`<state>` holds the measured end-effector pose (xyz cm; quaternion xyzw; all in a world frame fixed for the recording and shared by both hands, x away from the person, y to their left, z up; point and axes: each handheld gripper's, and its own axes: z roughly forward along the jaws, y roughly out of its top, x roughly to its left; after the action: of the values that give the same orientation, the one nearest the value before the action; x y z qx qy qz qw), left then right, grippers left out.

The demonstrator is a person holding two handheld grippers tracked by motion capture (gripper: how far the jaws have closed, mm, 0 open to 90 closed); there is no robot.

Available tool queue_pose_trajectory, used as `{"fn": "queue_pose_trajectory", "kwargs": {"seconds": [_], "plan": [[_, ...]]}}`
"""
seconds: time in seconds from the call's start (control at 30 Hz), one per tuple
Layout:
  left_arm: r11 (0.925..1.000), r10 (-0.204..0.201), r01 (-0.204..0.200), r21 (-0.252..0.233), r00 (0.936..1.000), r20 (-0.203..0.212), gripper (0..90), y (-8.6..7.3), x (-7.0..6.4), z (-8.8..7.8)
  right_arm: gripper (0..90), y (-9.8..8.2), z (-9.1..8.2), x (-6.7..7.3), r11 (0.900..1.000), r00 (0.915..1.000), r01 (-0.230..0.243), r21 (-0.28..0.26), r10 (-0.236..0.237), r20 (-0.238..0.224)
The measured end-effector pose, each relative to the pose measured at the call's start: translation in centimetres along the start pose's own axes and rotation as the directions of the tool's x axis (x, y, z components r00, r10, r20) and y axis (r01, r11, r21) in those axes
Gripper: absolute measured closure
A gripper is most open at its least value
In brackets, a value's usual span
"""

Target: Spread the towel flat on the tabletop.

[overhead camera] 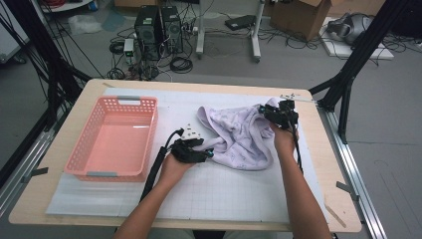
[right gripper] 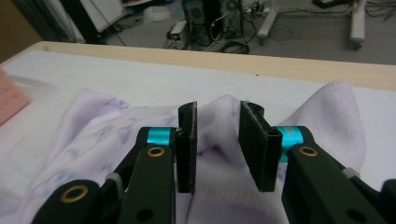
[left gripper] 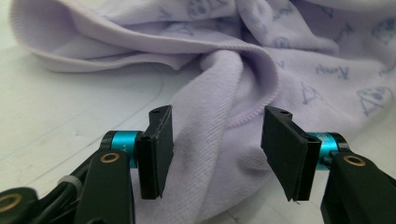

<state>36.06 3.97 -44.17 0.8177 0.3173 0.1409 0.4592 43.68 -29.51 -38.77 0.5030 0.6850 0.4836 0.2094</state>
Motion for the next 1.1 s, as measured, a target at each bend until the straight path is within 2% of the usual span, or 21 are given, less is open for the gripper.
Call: {"fn": "queue_pose_trajectory", "kwargs": {"seconds": [0.13,0.23,0.3,0.37,0.43,0.5,0.53,0.6,0.67,0.7,0.73,0.77,0.8,0.87,0.9,0.93,1.03,1.1], "plan": [[0.9989,0.029,-0.03,0.036,0.9996,0.004,47.4,-0.2,-0.4,0.9,63.6,-1.1,-2.9,0.5,0.998,0.9982,0.056,0.015,-0.055,-0.025],[0.9958,0.071,-0.07,0.059,0.9975,-0.009,56.9,-0.3,-0.8,1.2,61.6,-2.3,-4.8,1.0,0.994,0.9934,0.102,0.044,-0.1,-0.056],[0.994,0.082,-0.08,0.075,0.9963,-0.027,69.9,-0.2,-0.9,1.0,60.7,-3.1,-5.8,1.5,0.988,0.9881,0.142,0.066,-0.137,-0.069],[0.9948,0.048,-0.047,0.09,0.9988,-0.011,82.1,-0.2,-0.7,0.6,60.3,-4.1,-6.7,1.9,0.98,0.9805,0.187,0.073,-0.181,-0.075],[0.9948,0.014,-0.015,0.1,0.9998,0.015,84.3,-0.3,-0.8,0.0,59.6,-5.0,-7.4,2.1,0.974,0.9757,0.211,0.086,-0.205,-0.078],[0.9951,-0.014,0.008,0.098,0.9981,0.06,84.6,-0.6,-1.2,-1.0,58.9,-6.0,-8.1,2.1,0.971,0.975,0.216,0.101,-0.208,-0.078],[0.9961,-0.026,0.019,0.086,0.9965,0.08,84.5,-0.7,-1.5,-1.7,58.9,-6.5,-8.5,2.0,0.971,0.9744,0.217,0.106,-0.208,-0.085],[0.9965,-0.07,0.062,0.055,0.9868,0.146,84.5,-1.1,-2.1,-3.1,58.9,-7.3,-9.0,1.8,0.97,0.975,0.211,0.119,-0.2,-0.097],[0.993,-0.116,0.11,0.043,0.9708,0.21,84.2,-1.6,-2.5,-4.2,59.0,-7.9,-9.5,1.5,0.97,0.9752,0.209,0.124,-0.197,-0.102],[0.9914,-0.13,0.123,0.047,0.9663,0.222,83.6,-1.8,-2.6,-4.5,59.0,-8.1,-9.6,1.3,0.972,0.9769,0.198,0.124,-0.185,-0.107],[0.9898,-0.141,0.133,0.053,0.9648,0.222,82.6,-2.0,-2.8,-4.8,58.8,-8.3,-9.7,1.1,0.974,0.9787,0.189,0.127,-0.176,-0.106],[0.9893,-0.143,0.134,0.057,0.9663,0.214,79.6,-2.2,-2.8,-5.0,58.6,-8.4,-9.8,1.0,0.974,0.9795,0.187,0.125,-0.175,-0.099],[0.9888,-0.147,0.138,0.056,0.9706,0.191,71.9,-2.3,-2.8,-5.3,58.6,-8.5,-9.9,0.8,0.976,0.9816,0.175,0.125,-0.164,-0.099],[0.9884,-0.152,0.149,0.03,0.98,0.129,53.9,-2.3,-2.8,-5.8,58.5,-8.7,-10.1,0.6,0.978,0.9822,0.17,0.118,-0.158,-0.101],[0.9891,-0.147,0.147,0.009,0.9837,0.104,49.2,-2.1,-2.7,-6.0,58.5,-8.8,-10.2,0.5,0.979,0.9824,0.167,0.116,-0.155,-0.104],[0.9895,-0.142,0.144,-0.011,0.9856,0.091,46.7,-1.9,-2.6,-6.1,58.3,-8.8,-10.2,0.4,0.979,0.9814,0.172,0.113,-0.16,-0.106],[0.9914,-0.112,0.116,-0.061,0.9917,0.064,46.4,-0.7,-2.5,-6.2,57.9,-8.9,-10.3,0.3,0.98,0.9823,0.166,0.111,-0.155,-0.106],[0.993,-0.083,0.089,-0.077,0.9937,0.075,48.6,0.2,-2.7,-5.7,57.6,-8.9,-10.4,0.2,0.981,0.9826,0.165,0.105,-0.155,-0.103]]}}
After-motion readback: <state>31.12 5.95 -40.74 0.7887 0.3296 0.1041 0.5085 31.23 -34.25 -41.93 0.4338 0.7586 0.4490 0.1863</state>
